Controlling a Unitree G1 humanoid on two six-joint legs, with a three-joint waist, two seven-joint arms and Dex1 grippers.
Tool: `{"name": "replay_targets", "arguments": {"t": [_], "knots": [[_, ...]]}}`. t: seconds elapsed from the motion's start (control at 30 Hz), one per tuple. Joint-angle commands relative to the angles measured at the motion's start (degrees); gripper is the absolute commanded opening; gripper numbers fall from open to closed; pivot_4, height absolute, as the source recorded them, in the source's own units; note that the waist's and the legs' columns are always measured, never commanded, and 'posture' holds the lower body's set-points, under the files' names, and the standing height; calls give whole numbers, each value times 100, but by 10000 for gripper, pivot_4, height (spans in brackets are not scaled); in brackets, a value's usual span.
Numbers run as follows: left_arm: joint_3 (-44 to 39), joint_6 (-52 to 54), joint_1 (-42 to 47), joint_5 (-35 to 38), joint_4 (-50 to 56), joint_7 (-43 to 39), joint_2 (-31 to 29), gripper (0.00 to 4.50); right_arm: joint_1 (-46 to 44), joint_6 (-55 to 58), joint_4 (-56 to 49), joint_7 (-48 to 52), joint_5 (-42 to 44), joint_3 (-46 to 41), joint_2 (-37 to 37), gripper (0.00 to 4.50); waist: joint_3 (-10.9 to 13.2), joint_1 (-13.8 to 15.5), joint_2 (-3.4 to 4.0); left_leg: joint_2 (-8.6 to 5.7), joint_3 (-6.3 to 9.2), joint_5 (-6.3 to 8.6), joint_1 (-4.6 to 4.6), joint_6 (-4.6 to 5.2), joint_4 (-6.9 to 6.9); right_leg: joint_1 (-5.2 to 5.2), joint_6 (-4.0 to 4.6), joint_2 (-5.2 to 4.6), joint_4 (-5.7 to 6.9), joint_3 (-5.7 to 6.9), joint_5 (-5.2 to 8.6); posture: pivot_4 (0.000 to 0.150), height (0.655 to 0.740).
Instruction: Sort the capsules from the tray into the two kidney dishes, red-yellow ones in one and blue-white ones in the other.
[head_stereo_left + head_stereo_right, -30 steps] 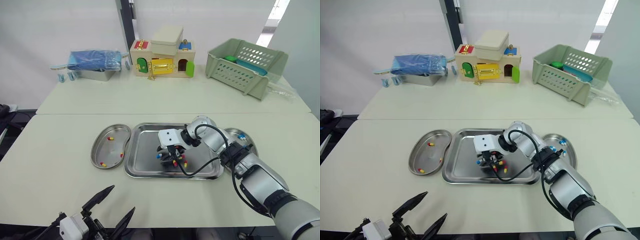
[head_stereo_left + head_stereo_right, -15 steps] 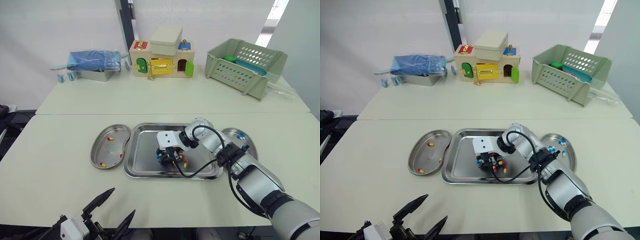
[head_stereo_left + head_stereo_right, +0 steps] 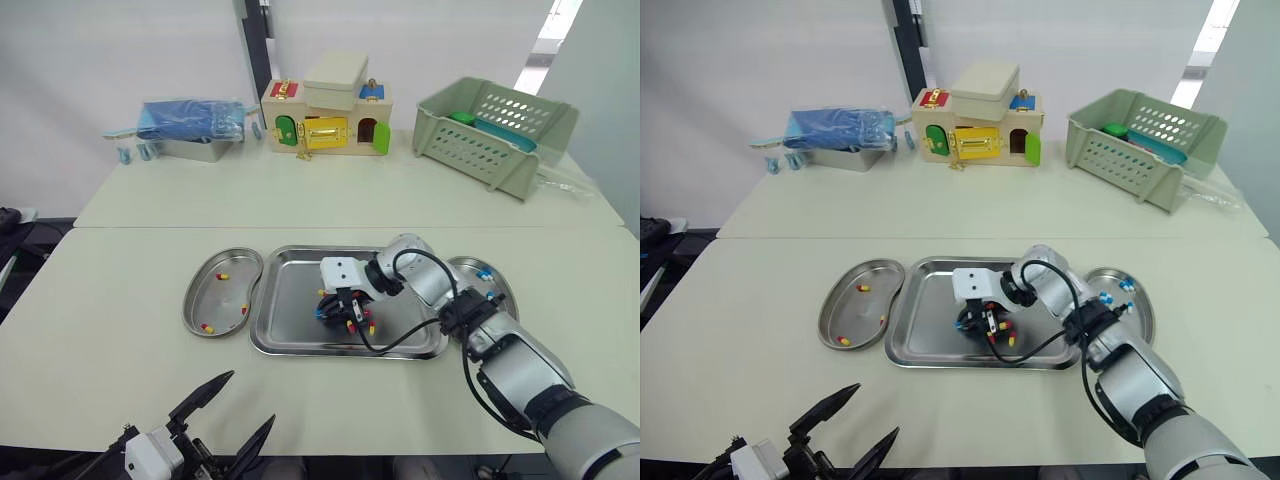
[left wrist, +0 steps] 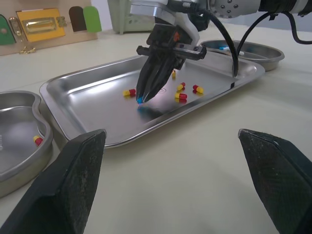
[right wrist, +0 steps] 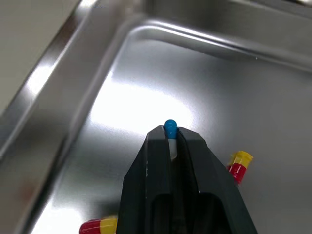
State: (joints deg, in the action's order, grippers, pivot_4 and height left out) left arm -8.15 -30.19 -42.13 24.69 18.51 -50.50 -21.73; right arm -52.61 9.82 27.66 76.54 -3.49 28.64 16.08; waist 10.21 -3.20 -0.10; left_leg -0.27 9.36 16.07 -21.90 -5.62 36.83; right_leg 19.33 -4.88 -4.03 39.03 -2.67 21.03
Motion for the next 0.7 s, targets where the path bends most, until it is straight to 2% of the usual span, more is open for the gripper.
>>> {"name": "replay_targets", "arguments": {"t": [0.03,0.17,0.33,0.5,0.6,0.7], "knots": [[-6,-39,-67,41,195,38,-52,45000,367,877,-1493,233,744,-705,505,132,0,36,0,0,1,0,-3,0,1,0,0,0,-2,1,0,1500,7400],[107,-26,-99,57,251,16,-53,45000,1249,1972,-3005,143,1451,-1521,1453,132,0,89,-2,-1,1,1,-5,2,0,-4,0,-1,-7,3,0,1500,7400],[206,166,43,78,380,89,-135,45000,2235,2779,-3888,-145,2040,-2695,2595,132,3,140,-5,-2,-4,2,-5,3,1,-5,0,-1,-7,1,0,1500,7400],[195,335,265,201,326,5,-287,45000,2990,3060,-4009,-374,2377,-3600,3409,132,3,124,-6,-1,-8,2,-3,3,0,-7,0,0,-6,-1,0,1500,7400],[165,412,418,309,261,-85,-391,45000,3559,2907,-3724,-462,2364,-4116,3819,132,4,134,-7,-1,-10,2,-3,3,1,-9,0,-1,-7,-2,0,1500,7400],[146,421,491,375,172,-167,-443,45000,3936,2701,-3555,-569,2296,-4262,4012,132,4,131,-8,-2,-10,2,-3,3,2,-11,0,-1,-8,-2,0,1500,7400]]}}
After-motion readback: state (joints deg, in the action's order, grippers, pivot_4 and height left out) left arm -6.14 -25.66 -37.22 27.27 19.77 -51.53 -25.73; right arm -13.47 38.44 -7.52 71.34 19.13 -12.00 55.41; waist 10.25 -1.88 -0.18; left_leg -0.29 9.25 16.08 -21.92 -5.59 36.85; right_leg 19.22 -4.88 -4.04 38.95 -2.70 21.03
